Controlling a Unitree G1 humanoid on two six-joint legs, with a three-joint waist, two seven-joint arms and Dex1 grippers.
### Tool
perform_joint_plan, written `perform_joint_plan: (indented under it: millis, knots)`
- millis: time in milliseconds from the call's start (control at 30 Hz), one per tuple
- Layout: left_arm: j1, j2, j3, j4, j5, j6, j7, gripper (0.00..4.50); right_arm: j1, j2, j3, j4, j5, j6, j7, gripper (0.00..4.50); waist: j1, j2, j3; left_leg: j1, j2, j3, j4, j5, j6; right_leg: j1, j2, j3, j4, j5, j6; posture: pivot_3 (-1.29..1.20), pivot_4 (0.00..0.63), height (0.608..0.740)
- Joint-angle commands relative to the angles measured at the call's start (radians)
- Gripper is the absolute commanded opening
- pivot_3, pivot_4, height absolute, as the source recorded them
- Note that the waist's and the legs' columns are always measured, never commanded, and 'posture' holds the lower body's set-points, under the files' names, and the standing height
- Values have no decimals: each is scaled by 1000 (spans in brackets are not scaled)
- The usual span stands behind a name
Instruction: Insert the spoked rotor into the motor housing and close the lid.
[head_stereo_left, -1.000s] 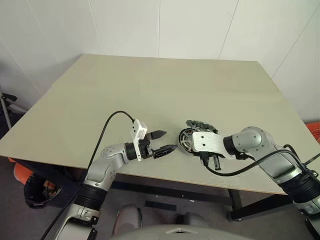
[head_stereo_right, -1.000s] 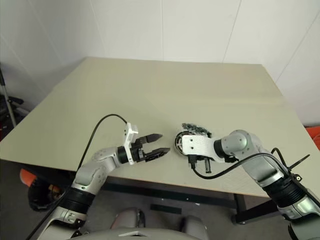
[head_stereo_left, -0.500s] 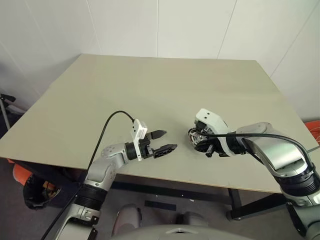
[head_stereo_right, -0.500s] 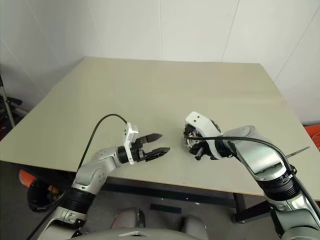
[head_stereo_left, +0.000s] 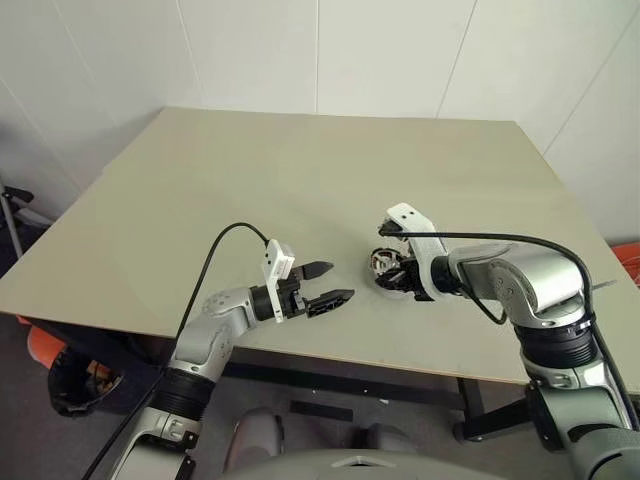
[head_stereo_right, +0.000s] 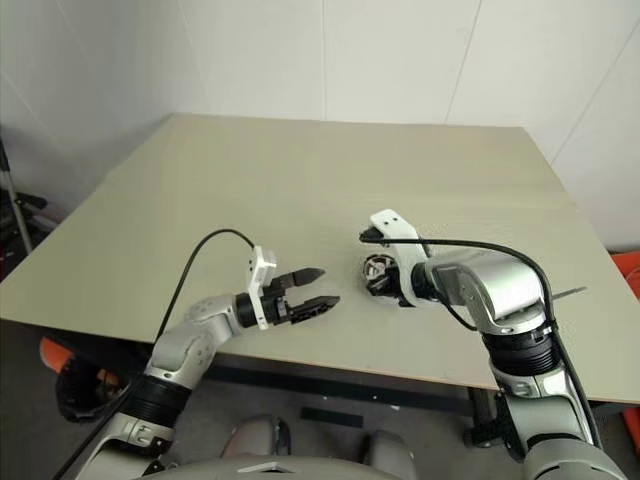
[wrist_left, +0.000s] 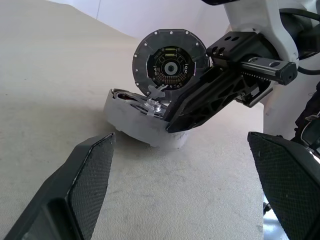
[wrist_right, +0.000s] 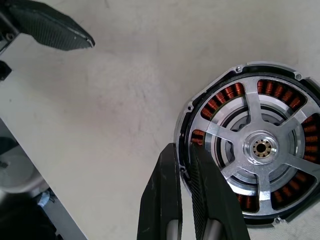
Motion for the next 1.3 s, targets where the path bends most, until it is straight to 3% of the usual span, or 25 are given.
perform_joint_plan:
  millis: [33,300,533,633,700,833,1000,1100,1267,1300]
  knots:
    - [-8,-1,9,-29,-15,-12,-5,4500,-17,38,-53,34,58,4,-97,38,0,0,0,0,0,0,0,0,0,0,0,0,0,0,0,0,0,740]
    - [-18,-2,5,-38,-18,9,1,4500,-113,259,-172,122,251,4,-302,2561,-13,0,0,1,0,0,-2,4,-6,-2,0,0,3,0,1,0,0,740]
    - [-17,2,7,-42,-20,17,0,4500,-277,344,-361,244,570,4,-457,2561,-13,0,0,-1,0,0,-3,4,-6,-3,0,0,2,0,0,0,0,740]
    - [-16,3,8,-47,-22,21,1,4500,-353,371,-445,220,525,-33,-490,2561,-19,0,0,-2,0,0,-4,4,-7,-5,0,0,2,0,0,0,0,740]
    - [-14,4,9,-49,-22,22,0,4500,-349,321,-392,181,445,-115,-484,2561,-16,0,0,-2,0,0,-4,4,-7,-5,0,0,2,0,0,0,0,740]
    - [-15,8,9,-43,-22,18,-3,4500,-228,-61,103,87,15,-565,-294,2561,7,-1,0,-2,-1,0,-5,4,-7,0,0,-1,-5,-2,8,0,0,740]
    - [-16,13,12,-25,-21,8,-13,4500,-128,-251,264,183,-246,-817,-195,2561,-2,-1,1,-3,-1,0,-6,3,-6,-2,0,-1,-6,-2,10,0,0,740]
    - [-16,13,13,-21,-18,5,-15,4500,-80,-322,291,258,-358,-931,-147,1936,-1,-1,1,-3,-1,0,-6,3,-6,-2,0,-1,-6,-2,8,0,0,740]
    - [-15,16,11,-27,-19,7,-15,4500,13,-382,261,339,-427,-1048,-40,155,-3,-1,1,-3,-1,0,-4,2,-3,-1,0,-1,-6,1,3,0,0,740]
    - [-15,16,12,-28,-20,7,-14,4500,37,-388,251,330,-425,-1064,-13,27,-4,-1,1,-3,0,0,-4,1,-1,-1,0,-1,-6,1,3,0,0,740]
